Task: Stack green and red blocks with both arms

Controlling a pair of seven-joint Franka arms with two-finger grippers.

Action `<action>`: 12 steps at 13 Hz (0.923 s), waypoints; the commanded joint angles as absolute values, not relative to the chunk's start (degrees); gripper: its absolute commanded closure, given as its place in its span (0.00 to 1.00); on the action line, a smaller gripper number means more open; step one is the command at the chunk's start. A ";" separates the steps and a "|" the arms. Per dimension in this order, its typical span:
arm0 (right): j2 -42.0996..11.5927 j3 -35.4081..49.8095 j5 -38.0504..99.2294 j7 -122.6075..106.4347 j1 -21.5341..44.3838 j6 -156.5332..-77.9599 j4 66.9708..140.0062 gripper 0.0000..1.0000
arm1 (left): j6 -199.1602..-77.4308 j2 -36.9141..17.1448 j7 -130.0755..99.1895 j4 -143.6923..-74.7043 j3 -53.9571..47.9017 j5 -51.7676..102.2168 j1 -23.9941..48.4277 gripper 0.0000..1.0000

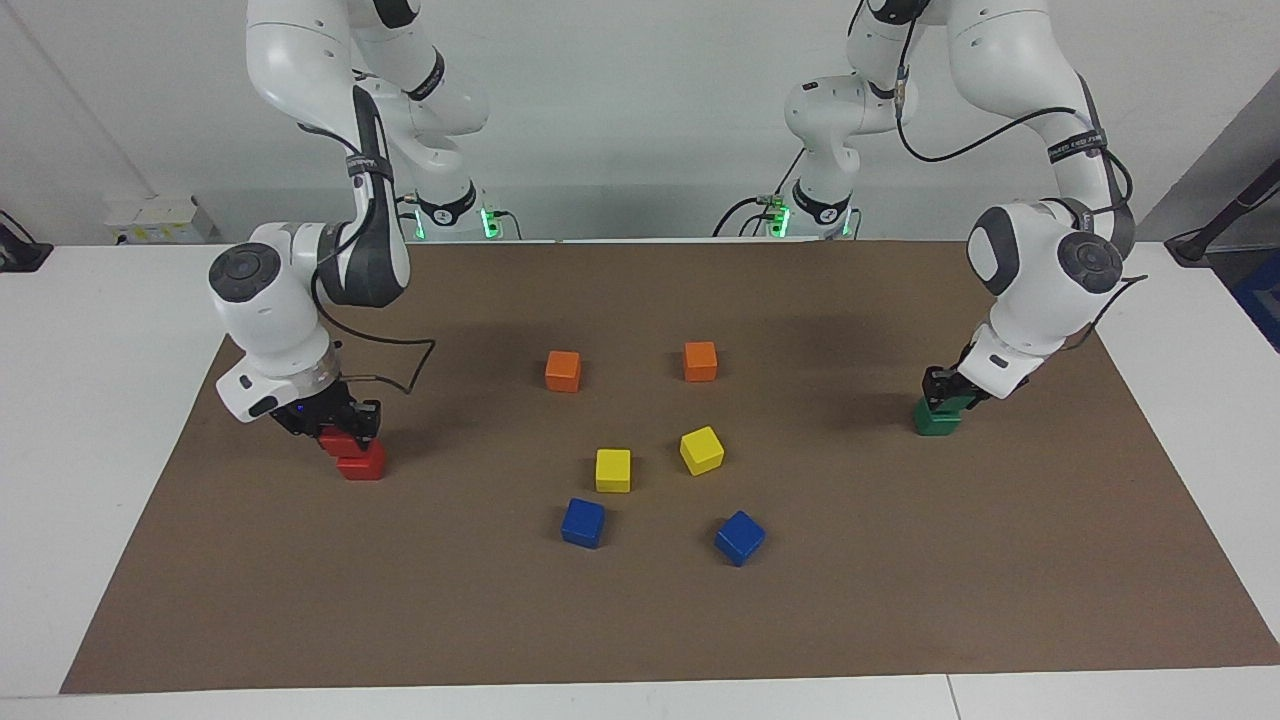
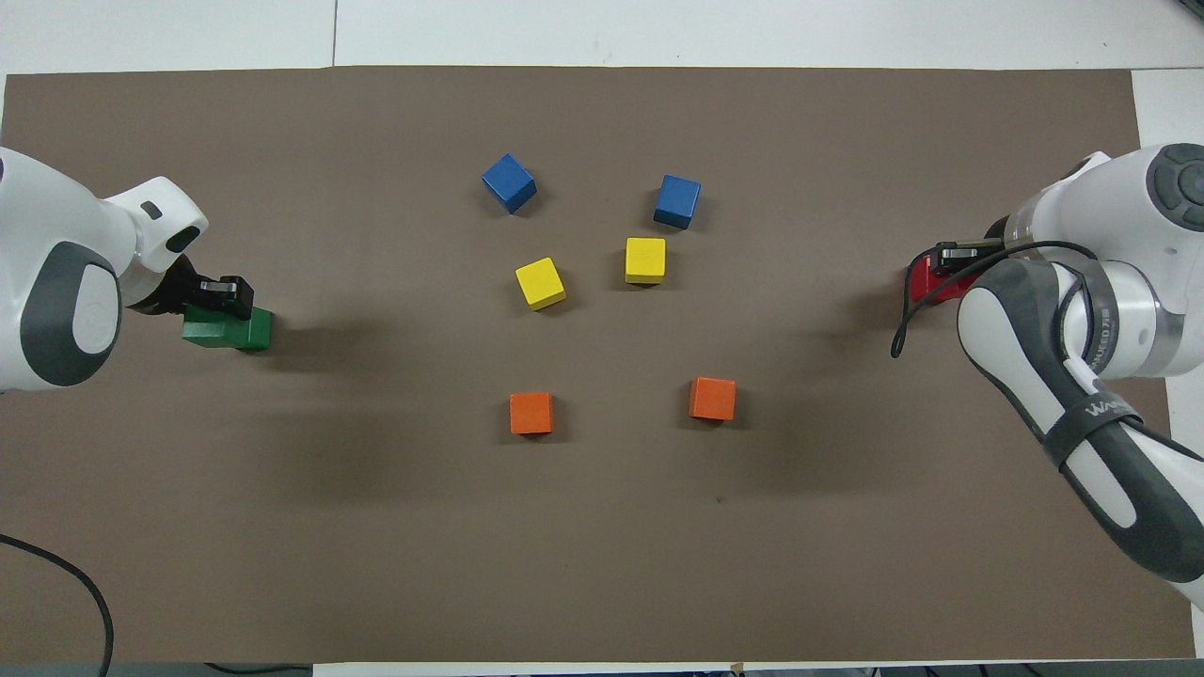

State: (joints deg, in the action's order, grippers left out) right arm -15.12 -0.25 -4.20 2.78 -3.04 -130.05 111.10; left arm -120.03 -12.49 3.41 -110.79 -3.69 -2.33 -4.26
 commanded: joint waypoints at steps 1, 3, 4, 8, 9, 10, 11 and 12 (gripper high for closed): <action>-15.38 0.26 -4.75 4.22 -3.52 -132.10 111.80 1.00 | -121.91 -10.28 4.57 -113.38 -4.04 -1.41 -5.62 1.00; -15.82 0.26 -4.75 4.39 -3.51 -132.19 111.62 1.00 | -121.99 -10.28 4.66 -113.38 -4.04 -1.41 -5.62 1.00; -16.08 0.26 -4.75 4.74 -3.43 -132.71 111.45 1.00 | -122.08 -10.28 4.66 -113.47 -4.04 -1.41 -5.62 1.00; -16.44 0.26 -4.66 5.10 -3.43 -132.98 111.45 1.00 | -123.84 -10.11 4.39 -115.05 -4.04 -1.41 -5.71 1.00; -16.52 0.26 -4.66 5.45 -3.43 -132.98 111.45 1.00 | -124.01 -10.19 4.39 -115.14 -4.04 -1.41 -5.63 1.00; -16.52 0.35 -4.66 5.97 -3.43 -132.98 111.45 1.00 | -124.10 -10.20 4.39 -115.14 -4.04 -1.41 -5.63 1.00; -16.52 0.35 -4.66 5.89 -3.43 -133.07 111.36 1.00 | -124.19 -10.28 4.39 -115.14 -4.04 -1.41 -5.62 1.00; -16.52 0.35 -4.66 5.98 -3.43 -133.07 111.36 1.00 | -124.45 -10.37 4.48 -115.22 -4.04 -1.41 -5.71 1.00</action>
